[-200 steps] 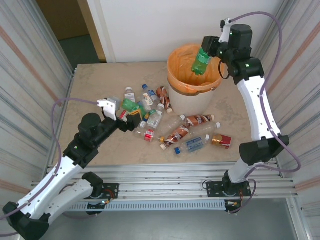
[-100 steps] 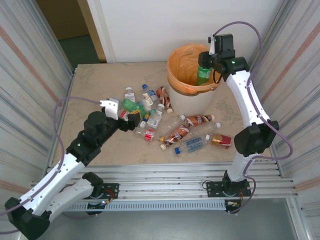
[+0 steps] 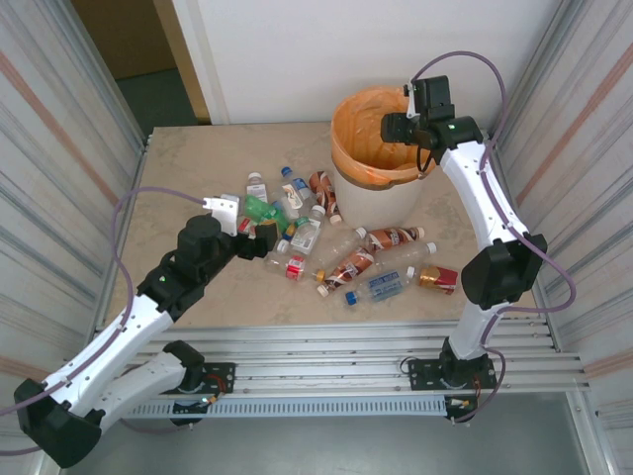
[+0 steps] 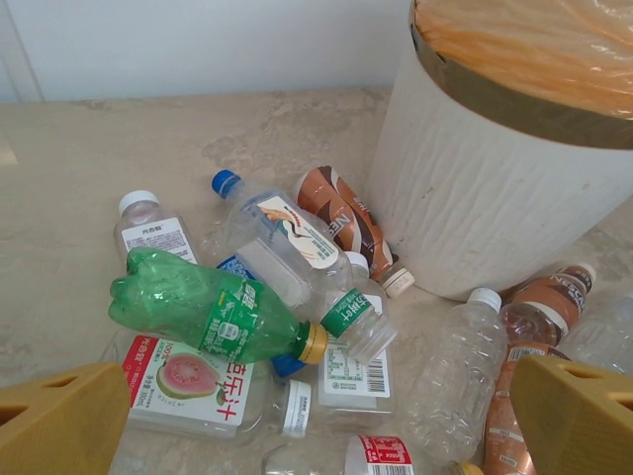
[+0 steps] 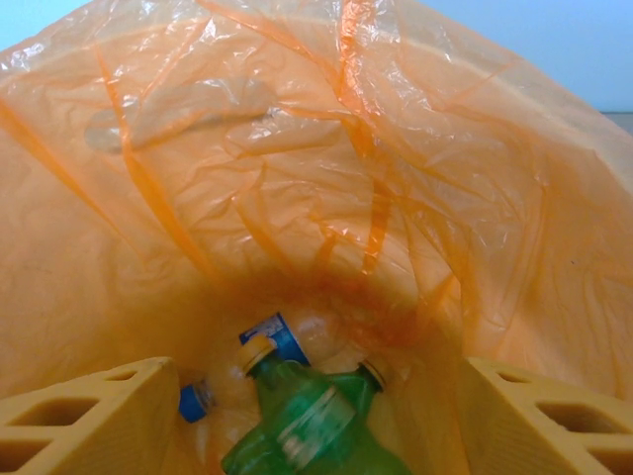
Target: Put the plastic bottles in the bin
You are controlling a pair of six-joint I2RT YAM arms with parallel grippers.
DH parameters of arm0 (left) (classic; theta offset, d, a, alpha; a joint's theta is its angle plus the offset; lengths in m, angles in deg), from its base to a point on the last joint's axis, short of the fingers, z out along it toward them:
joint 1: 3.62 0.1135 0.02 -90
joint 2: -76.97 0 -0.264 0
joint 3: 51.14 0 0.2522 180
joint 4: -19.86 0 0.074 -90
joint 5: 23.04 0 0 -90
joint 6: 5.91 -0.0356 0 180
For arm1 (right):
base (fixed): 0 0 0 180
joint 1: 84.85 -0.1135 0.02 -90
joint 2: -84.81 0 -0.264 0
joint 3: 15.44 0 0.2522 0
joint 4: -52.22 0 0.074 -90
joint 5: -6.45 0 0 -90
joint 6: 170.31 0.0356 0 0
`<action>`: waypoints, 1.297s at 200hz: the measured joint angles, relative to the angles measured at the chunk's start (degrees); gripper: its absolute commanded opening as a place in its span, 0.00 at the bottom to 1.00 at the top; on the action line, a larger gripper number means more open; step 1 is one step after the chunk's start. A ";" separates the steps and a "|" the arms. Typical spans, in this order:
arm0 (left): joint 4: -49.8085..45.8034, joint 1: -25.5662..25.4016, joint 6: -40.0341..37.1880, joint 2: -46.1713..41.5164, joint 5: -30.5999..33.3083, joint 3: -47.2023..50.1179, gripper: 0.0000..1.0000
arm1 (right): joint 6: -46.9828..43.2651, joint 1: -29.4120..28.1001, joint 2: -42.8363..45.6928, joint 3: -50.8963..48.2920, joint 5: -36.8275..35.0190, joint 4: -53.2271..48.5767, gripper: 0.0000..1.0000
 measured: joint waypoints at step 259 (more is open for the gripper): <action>2.14 3.10 2.54 -1.25 -0.24 1.84 0.99 | 44.15 -2.14 46.97 -55.71 -12.37 -18.93 0.98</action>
